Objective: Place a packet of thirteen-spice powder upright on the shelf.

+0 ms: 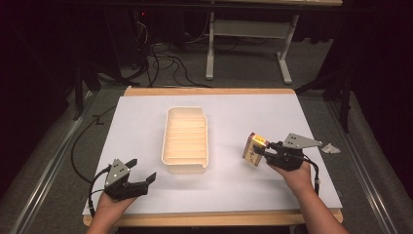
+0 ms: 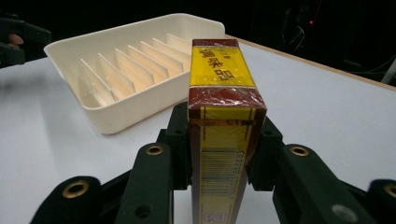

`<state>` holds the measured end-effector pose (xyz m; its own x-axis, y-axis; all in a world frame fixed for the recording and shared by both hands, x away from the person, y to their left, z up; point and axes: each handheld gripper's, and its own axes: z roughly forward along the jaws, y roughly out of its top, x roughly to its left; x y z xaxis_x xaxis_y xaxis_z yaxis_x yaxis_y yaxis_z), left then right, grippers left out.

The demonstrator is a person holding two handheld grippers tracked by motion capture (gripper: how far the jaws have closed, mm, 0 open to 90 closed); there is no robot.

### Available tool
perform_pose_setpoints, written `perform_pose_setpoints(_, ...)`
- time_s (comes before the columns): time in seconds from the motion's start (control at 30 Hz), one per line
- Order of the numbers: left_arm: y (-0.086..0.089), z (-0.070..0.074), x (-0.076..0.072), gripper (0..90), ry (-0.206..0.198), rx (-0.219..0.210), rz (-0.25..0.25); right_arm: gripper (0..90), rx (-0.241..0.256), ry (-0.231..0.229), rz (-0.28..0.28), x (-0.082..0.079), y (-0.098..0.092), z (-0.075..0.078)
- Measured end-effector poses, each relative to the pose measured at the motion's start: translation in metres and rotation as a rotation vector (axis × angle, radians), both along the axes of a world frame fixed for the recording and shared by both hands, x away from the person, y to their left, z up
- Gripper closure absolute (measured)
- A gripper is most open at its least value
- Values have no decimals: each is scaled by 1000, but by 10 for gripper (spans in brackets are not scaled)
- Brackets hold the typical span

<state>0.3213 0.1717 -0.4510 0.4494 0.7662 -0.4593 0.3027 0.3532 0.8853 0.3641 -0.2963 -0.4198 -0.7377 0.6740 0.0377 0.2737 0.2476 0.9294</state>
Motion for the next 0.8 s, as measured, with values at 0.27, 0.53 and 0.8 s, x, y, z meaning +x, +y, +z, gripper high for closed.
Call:
perform_pose_setpoints(0.27, 2, 1, -1, 154, -4, -6, 8, 685, -5, -28, 70, 10, 10, 9)
perform_pose_setpoints(0.53, 3, 2, -1, 154, -9, -12, 10, 685, 40, -49, 145, 23, 27, 15)
perform_pose_setpoints(0.8, 5, 2, -2, 154, -11, -14, 7, 685, 74, -48, 204, 30, 41, 23)
